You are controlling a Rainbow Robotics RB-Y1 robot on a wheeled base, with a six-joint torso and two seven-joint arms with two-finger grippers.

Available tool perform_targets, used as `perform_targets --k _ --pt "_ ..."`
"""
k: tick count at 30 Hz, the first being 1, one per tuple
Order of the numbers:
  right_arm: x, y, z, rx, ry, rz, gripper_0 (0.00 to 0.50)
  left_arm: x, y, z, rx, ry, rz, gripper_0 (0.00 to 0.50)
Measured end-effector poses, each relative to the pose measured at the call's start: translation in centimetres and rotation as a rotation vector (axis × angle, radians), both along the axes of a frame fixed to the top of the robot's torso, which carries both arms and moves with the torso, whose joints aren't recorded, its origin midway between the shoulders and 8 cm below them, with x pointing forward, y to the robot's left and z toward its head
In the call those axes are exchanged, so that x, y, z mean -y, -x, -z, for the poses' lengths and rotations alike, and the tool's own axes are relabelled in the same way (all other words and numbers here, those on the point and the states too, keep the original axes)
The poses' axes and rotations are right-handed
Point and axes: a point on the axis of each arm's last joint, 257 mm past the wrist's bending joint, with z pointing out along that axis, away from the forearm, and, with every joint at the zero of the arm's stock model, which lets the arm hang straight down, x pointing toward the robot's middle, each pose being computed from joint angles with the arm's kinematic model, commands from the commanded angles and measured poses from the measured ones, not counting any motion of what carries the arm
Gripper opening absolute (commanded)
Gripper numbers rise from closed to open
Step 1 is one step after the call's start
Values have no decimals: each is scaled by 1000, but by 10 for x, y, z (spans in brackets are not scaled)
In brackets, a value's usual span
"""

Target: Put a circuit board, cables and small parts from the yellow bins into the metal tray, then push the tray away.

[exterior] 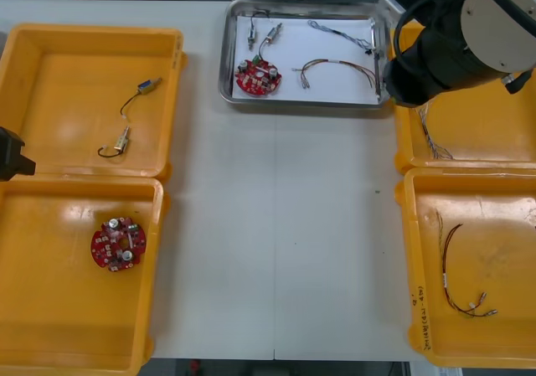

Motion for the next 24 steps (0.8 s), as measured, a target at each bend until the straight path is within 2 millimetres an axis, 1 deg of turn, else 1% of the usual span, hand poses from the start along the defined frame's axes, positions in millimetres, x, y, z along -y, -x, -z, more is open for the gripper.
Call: perform_targets --k 7,10,16,20,24 --pt "38 18 5 -19 -72 33 500 0 0 0 0 0 0 500" --pt "55 26 5 -27 -126 57 500 0 0 0 0 0 0 500" --pt "91 41 9 -47 -263 158 500 0 0 0 0 0 0 500" --pt "116 52 15 -62 -317 208 500 0 0 0 -1 0 0 500" --pt "142 65 26 -77 -330 264 500 0 0 0 -1 0 0 500"
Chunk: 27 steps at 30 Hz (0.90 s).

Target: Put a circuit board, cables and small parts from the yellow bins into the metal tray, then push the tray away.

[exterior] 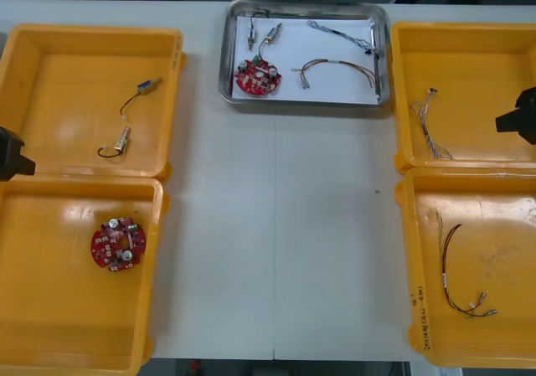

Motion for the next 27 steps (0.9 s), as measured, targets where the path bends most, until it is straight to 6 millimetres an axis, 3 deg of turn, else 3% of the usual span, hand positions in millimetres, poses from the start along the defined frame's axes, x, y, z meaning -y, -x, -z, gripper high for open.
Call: perform_targets --k 14,27 --pt "54 32 29 -51 1 141 500 0 0 0 0 0 0 500" --pt "66 52 59 -126 4 174 500 0 0 0 0 0 0 500"
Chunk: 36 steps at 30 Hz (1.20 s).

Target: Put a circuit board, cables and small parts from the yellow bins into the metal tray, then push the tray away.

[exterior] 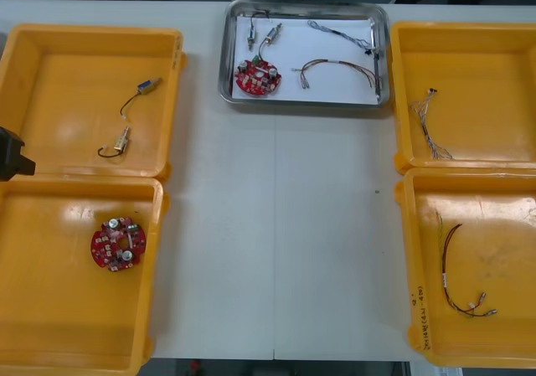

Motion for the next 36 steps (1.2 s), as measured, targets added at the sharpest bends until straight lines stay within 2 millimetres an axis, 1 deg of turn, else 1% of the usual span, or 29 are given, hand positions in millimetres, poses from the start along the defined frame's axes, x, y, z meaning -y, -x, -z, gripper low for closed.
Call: perform_targets --k 5,13,25,36 --pt "1 4 6 -14 -21 35 500 0 0 0 0 0 0 500" --pt "4 12 16 -39 -22 44 500 0 0 0 0 0 0 500" --pt "6 16 22 -54 -24 49 500 0 0 0 0 0 0 500" --pt "6 17 23 -56 -24 50 500 0 0 0 0 0 0 500"
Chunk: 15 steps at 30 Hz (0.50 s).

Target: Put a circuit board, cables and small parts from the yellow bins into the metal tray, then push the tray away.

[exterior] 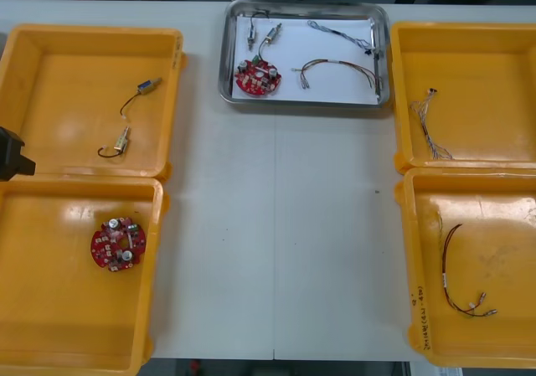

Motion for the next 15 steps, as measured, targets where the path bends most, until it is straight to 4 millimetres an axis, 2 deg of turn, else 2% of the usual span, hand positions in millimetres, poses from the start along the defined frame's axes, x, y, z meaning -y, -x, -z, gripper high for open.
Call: perform_targets --k 15 --pt "0 0 0 0 0 0 500 0 0 0 0 0 0 500"
